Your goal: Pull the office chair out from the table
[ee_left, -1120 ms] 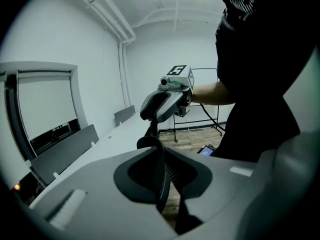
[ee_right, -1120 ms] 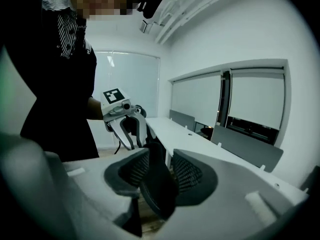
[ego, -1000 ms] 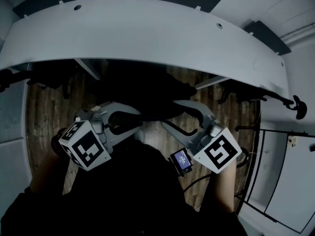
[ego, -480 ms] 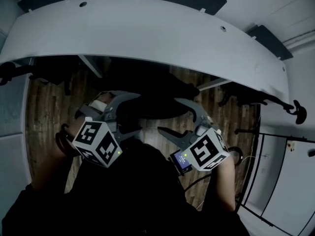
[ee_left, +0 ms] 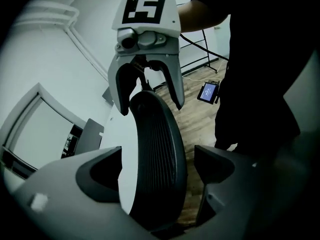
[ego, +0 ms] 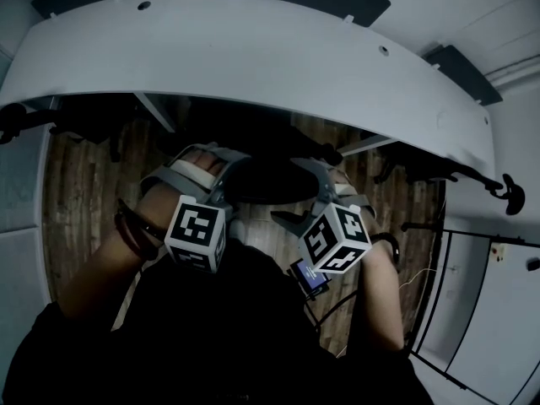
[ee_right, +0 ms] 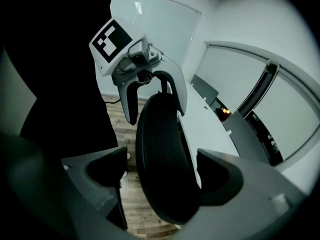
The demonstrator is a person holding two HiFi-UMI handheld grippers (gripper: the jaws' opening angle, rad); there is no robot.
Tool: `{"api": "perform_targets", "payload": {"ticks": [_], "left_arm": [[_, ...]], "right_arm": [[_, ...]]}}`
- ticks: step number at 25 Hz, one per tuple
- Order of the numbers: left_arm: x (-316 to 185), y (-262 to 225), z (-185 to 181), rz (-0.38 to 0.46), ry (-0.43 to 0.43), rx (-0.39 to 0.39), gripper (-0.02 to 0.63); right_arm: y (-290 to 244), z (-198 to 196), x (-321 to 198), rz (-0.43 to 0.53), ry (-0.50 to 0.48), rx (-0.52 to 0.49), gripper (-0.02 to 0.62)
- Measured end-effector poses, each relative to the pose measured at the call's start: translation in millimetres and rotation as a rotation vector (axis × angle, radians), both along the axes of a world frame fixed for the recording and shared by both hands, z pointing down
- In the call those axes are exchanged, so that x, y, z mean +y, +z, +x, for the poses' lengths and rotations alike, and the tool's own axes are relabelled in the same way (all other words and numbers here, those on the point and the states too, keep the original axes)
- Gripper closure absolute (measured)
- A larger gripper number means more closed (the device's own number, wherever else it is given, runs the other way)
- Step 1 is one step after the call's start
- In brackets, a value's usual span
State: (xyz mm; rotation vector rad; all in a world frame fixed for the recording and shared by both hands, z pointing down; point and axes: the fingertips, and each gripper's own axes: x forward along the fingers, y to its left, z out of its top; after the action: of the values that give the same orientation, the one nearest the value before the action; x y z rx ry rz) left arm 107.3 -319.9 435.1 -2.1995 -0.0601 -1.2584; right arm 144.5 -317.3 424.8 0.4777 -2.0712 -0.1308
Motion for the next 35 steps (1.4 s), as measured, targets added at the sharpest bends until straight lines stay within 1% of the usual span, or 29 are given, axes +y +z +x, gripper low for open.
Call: {"api": "perform_targets", "payload": {"ticks": [4, 7, 10, 12, 14, 15, 17, 18, 19, 22, 27, 31, 35], "left_arm": [[-5.1, 3.5, 7.4, 0.007, 0.014, 0.001, 0.152], [-13.4, 14.9, 7.8, 0.018, 0.008, -0.032, 0.148], [-23.3, 35.5, 8.4, -0.004, -0.024, -0.079, 0.147], [-22.9, 45.5, 7.2, -0.015, -0.018, -0.113, 0.150], [-20.3, 48.5, 6.7, -0.013, -0.004, -0.131, 0.150], [-19.1, 48.1, 6.7, -0.011, 0.004, -0.139, 0.160], [-15.6, 47.6, 6.0, -0.013, 0.021, -0.166, 0.223], [-13.9, 48.4, 6.4, -0.016, 0.028, -0.179, 0.241], [-12.6, 49.4, 7.6, -0.020, 0.033, -0.184, 0.241], [-10.6, 50.1, 12.9, -0.021, 0.032, -0.179, 0.242], [-11.0, 56.5, 12.6, -0.008, 0.030, -0.177, 0.247], [-7.4, 59.4, 12.0, -0.005, 0.035, -0.192, 0.251], [-4.3, 61.4, 14.2, 0.006, 0.023, -0.190, 0.254]], "right_arm": [[7.9, -0.9, -5.5, -0.004, -0.001, 0.024, 0.166], [16.3, -1.2, -8.3, -0.011, -0.015, 0.054, 0.160], [31.7, -0.3, -10.2, -0.062, -0.030, 0.100, 0.133], [44.0, 0.5, -13.3, -0.076, -0.037, 0.141, 0.124], [54.6, 3.3, -17.1, -0.069, -0.044, 0.178, 0.120], [60.6, 6.3, -19.0, -0.060, -0.050, 0.203, 0.120], [72.2, 10.9, -19.7, -0.050, -0.084, 0.268, 0.121], [76.2, 12.5, -18.1, -0.053, -0.108, 0.295, 0.131], [79.1, 14.8, -16.6, -0.058, -0.127, 0.313, 0.132], [81.8, 21.1, -14.6, -0.066, -0.151, 0.326, 0.141], [84.1, 20.6, -12.4, -0.065, -0.156, 0.329, 0.147], [83.0, 20.7, -9.8, -0.059, -0.162, 0.329, 0.152], [85.7, 22.0, -4.8, -0.049, -0.168, 0.335, 0.164]]}}
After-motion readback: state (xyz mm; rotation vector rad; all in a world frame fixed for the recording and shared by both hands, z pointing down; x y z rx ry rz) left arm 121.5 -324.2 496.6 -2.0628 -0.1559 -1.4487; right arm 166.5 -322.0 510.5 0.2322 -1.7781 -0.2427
